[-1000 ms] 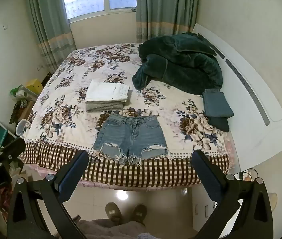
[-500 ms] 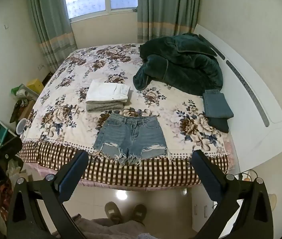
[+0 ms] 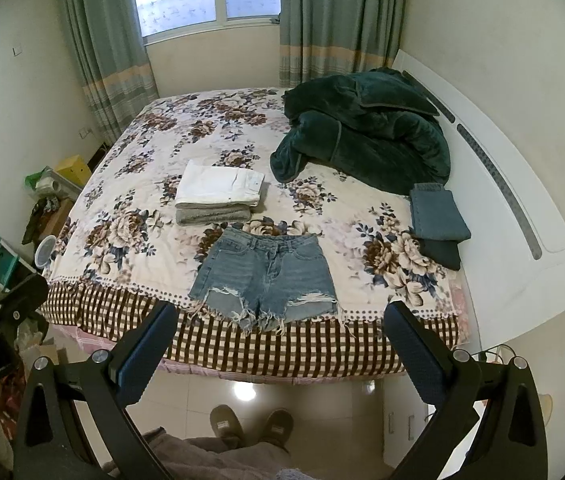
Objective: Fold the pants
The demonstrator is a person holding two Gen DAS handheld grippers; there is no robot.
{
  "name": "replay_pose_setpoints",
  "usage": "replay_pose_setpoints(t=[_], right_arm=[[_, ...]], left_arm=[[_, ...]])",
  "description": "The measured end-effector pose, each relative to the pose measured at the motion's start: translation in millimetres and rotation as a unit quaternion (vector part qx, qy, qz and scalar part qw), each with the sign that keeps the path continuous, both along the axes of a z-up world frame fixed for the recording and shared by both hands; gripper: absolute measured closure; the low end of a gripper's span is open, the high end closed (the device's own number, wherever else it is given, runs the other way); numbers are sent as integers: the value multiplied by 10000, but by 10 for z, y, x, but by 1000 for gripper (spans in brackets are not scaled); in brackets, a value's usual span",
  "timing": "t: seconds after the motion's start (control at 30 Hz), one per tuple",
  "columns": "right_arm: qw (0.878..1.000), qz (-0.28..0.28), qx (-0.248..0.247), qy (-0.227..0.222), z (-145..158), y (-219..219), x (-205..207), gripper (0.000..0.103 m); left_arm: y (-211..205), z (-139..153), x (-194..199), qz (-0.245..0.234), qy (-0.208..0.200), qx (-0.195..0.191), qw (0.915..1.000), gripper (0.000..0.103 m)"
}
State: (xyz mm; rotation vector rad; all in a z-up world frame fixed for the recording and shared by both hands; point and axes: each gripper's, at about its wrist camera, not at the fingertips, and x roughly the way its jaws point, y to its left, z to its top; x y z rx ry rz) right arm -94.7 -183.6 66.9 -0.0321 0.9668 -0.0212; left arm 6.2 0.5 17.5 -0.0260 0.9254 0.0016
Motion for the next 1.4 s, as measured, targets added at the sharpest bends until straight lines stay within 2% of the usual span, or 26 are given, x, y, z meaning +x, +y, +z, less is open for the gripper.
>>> replay_pose_setpoints(t=[1.4], right_arm=[[10000, 4, 18, -1, 25, 34, 31, 0]], left_arm=[[-84, 55, 77, -16, -23, -21, 10000, 0]])
